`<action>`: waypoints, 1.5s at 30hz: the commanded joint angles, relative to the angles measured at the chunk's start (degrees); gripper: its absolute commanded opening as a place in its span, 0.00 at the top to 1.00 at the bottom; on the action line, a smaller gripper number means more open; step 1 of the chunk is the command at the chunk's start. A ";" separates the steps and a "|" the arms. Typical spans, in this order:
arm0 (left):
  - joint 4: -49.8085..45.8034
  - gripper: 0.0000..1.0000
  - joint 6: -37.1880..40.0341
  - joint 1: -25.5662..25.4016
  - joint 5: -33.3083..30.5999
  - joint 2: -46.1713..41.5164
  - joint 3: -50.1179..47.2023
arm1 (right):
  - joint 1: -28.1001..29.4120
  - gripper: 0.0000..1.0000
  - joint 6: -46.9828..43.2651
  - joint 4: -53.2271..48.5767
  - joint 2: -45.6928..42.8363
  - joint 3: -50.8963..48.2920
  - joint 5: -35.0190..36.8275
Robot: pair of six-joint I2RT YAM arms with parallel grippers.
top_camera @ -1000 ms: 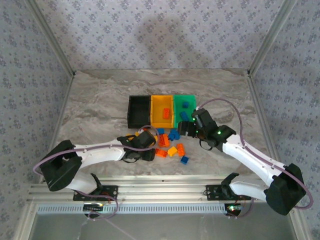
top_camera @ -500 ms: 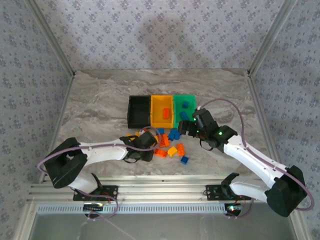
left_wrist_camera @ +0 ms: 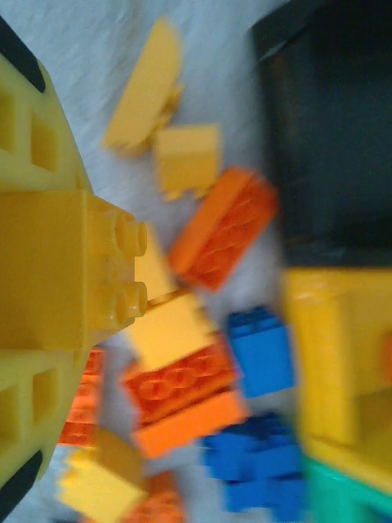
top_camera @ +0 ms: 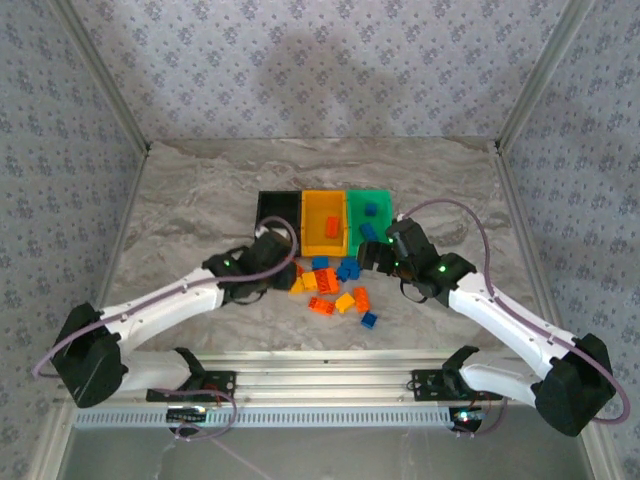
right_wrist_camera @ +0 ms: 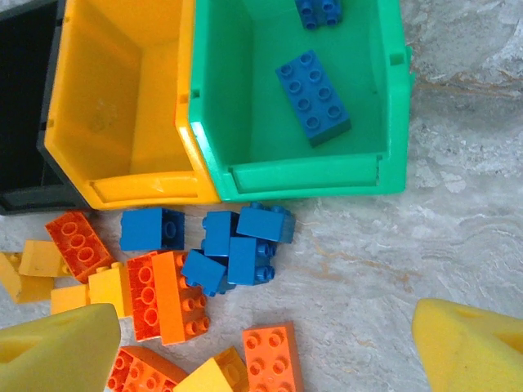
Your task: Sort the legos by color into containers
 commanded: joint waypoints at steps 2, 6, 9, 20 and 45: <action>-1.13 0.72 3.88 7.07 -1.59 5.66 8.76 | -0.50 0.06 1.90 -0.36 0.11 -0.99 0.79; -0.43 0.72 5.87 11.01 -1.66 15.02 16.71 | -0.84 0.06 2.42 -0.65 -0.03 -1.55 0.16; 0.38 0.71 6.55 12.52 -1.54 21.35 21.46 | -1.10 0.06 2.64 -0.59 -0.12 -1.88 -0.24; -1.64 0.49 5.80 14.68 0.64 30.35 31.49 | -1.29 0.06 2.92 -1.51 -0.15 -2.67 -1.81; 1.99 0.00 -4.43 -2.01 4.73 -16.10 -4.14 | 13.31 0.18 9.18 -7.16 12.82 -6.91 -2.28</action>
